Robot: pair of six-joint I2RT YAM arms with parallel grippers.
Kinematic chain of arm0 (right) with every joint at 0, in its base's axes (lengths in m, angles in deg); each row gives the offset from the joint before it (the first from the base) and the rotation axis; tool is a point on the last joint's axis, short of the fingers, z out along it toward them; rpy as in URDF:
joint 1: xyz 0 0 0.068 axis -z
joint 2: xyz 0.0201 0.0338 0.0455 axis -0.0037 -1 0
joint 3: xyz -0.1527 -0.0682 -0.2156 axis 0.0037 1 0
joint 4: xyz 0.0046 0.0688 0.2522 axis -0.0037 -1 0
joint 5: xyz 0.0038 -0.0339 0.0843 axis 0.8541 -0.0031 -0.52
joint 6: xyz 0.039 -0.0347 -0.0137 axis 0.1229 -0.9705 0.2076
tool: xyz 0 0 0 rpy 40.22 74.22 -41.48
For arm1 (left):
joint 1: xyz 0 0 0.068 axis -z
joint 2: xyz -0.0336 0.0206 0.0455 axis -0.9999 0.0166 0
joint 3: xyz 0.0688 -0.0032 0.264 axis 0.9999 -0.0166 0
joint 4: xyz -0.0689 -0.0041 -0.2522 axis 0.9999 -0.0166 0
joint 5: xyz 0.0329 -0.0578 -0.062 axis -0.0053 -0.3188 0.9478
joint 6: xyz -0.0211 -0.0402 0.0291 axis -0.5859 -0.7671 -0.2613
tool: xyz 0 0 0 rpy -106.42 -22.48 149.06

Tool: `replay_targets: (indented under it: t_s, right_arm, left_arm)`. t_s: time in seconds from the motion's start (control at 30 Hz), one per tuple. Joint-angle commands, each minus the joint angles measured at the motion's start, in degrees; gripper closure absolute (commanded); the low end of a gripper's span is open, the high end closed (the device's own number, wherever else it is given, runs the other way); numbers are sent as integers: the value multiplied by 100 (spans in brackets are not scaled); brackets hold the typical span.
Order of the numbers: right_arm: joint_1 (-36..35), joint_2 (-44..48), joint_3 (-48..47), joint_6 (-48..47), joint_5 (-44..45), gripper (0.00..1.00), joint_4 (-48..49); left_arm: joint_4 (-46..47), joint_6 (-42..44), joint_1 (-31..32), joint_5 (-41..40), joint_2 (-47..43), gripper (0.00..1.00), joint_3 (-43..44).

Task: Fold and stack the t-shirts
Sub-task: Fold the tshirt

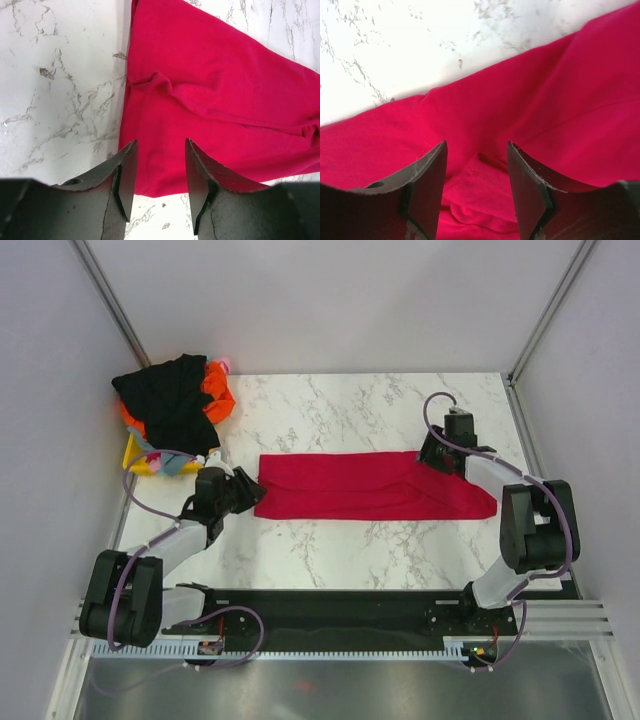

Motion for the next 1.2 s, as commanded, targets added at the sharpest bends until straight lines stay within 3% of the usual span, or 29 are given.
replay_targets:
  t_s: [0.0, 0.33, 0.43, 0.47, 0.6, 0.77, 0.87, 1.07, 1.13, 1.17]
  right_arm:
    - [-135, -189, -305, -147, -10, 42, -97]
    - [-355, -391, -375, -182, 482, 50, -317]
    - [-390, -339, -322, -182, 552, 61, -335]
    - [-408, -269, -296, -165, 587, 69, -343]
    - [-539, -14, -156, -138, 815, 73, -352]
    - [-671, 346, -33, -147, 921, 95, -510]
    - [-724, 697, 125, -94, 904, 99, -625]
    - [-1092, 1303, 906, 134, 886, 96, -888]
    - [-1373, 1489, 1109, 239, 878, 91, -1020]
    - [-1470, 1716, 1293, 336, 877, 77, -1064]
  left_arm:
    - [342, -117, -2, 150, 71, 51, 90]
    - [413, -126, -2, 142, -34, 51, -6]
    - [413, -126, -2, 150, 9, 52, 11]
    - [413, -126, -2, 150, 10, 52, 11]
    - [413, -126, -2, 168, 71, 52, 46]
    - [413, -126, -2, 177, 80, 53, 46]
    - [413, -134, -2, 177, 80, 53, 46]
    - [413, -135, -2, 159, 63, 53, 38]
    - [413, -143, -2, 151, 63, 53, 38]
    - [413, -143, -11, 150, 71, 53, 38]
